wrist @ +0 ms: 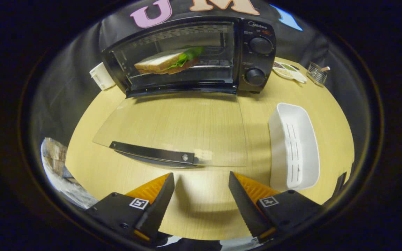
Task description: Open the toaster oven, put the food inside, and close the toaster oven door.
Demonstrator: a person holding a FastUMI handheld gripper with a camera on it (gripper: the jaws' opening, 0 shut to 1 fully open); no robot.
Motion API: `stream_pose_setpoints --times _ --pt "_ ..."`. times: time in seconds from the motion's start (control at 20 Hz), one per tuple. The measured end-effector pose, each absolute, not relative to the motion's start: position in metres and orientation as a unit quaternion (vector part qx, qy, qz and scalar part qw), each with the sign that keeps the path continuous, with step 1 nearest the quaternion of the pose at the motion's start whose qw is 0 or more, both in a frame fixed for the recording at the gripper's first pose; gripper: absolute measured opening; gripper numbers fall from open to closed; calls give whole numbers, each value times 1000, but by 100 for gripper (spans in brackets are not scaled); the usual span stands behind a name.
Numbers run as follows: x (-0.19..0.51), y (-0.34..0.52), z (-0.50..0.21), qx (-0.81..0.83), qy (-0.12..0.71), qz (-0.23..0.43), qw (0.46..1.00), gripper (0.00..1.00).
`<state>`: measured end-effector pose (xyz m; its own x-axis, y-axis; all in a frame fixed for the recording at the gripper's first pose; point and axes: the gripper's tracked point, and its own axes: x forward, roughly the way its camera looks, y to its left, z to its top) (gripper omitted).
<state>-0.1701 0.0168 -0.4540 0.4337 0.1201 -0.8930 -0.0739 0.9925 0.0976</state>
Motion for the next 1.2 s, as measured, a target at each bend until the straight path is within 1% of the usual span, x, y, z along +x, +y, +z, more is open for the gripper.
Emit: stream_pose_setpoints --times 0.2,0.5,0.95,1.2 --pt "-160 17 -457 -10 524 60 850 98" --pt "-158 17 -455 -15 514 58 856 98" --pt "-146 18 -428 -19 483 75 872 98" --pt "-127 18 -405 1 459 72 886 98"
